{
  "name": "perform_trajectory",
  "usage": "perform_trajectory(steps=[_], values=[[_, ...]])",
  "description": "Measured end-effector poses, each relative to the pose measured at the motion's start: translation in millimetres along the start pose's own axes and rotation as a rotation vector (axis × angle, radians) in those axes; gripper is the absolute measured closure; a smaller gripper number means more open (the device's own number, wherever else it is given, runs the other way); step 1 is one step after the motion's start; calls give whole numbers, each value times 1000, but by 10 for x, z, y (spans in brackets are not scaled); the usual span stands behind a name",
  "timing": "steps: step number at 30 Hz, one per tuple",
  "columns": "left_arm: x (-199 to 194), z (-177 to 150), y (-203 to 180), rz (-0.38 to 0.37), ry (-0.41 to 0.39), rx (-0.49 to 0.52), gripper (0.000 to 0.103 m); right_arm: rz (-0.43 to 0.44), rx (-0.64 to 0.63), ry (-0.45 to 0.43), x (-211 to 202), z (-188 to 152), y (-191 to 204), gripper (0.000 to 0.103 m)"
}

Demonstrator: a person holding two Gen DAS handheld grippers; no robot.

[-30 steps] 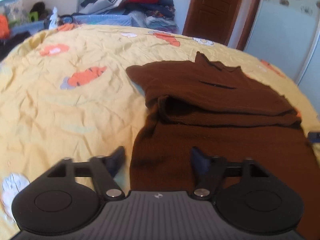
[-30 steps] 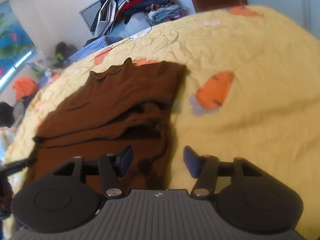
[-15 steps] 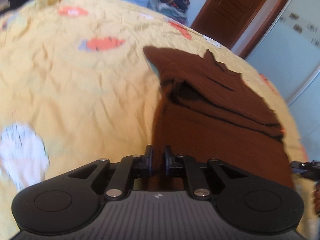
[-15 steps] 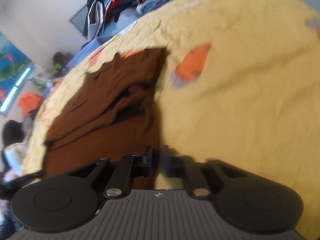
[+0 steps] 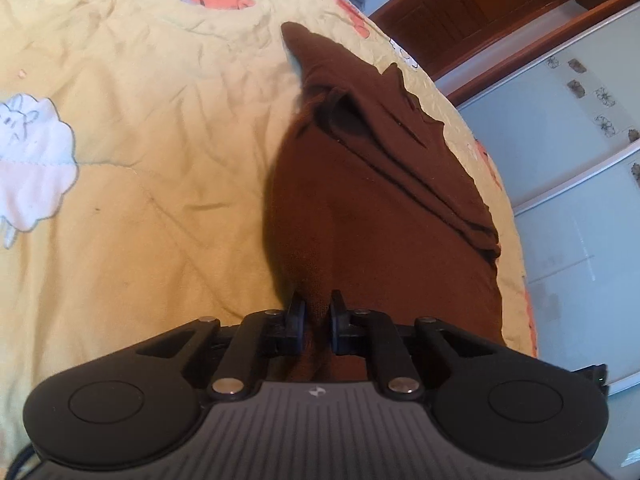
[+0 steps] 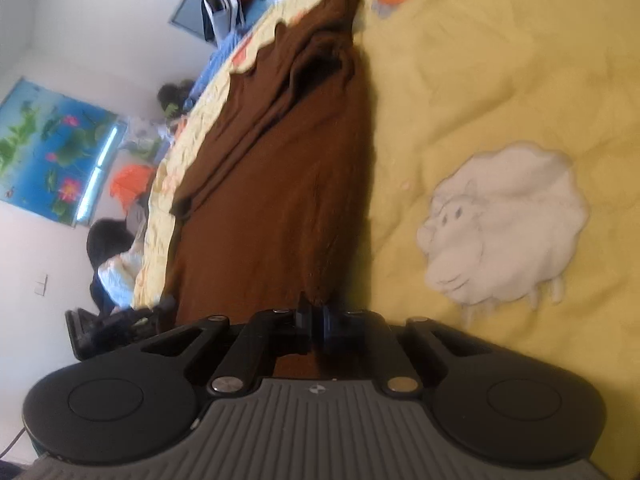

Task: Fold small clothes

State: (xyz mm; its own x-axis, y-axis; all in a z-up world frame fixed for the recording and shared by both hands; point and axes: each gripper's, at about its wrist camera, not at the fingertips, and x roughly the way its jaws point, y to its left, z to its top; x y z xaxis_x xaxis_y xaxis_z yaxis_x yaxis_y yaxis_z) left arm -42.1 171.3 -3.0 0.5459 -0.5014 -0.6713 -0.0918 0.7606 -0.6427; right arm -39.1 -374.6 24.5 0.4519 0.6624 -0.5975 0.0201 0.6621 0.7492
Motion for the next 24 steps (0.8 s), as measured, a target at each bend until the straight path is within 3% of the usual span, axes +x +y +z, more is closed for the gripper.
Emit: perform_trajectory(steps=[3,5,7,9,11,13,14,15,16,21,23,24], values=[[-64,-43,32,23,-5,38,91,-31,13,-59,-231,19,-133,96],[-88,-82,90,-14,16,34,91,-13,53,-49,-244,-6,-283,96],[-107,-110,136,-52,58,7,89,-1,73,-43,-225,-43,-279,85],[-120,-169,161,-89,101,-12,88,33,54,-28,-205,-100,-171,52],[-125,-261,176,-107,111,-29,88,88,31,8,-170,-190,-58,35],[-122,-336,182,-128,123,-47,88,110,26,44,-110,-300,24,36],[-130,-364,169,-123,114,-47,89,111,26,53,-93,-333,54,49],[-149,-377,141,-106,107,-36,92,87,20,62,-69,-357,78,82],[-181,-382,111,-76,97,-19,98,45,4,83,-43,-358,95,89],[-420,-400,170,46,56,49,99,-36,-21,19,-371,-310,-93,94],[-448,-429,245,1,82,18,99,-17,24,7,-437,-326,-209,93],[-441,-455,245,-25,103,11,97,-12,37,6,-428,-357,-211,86]])
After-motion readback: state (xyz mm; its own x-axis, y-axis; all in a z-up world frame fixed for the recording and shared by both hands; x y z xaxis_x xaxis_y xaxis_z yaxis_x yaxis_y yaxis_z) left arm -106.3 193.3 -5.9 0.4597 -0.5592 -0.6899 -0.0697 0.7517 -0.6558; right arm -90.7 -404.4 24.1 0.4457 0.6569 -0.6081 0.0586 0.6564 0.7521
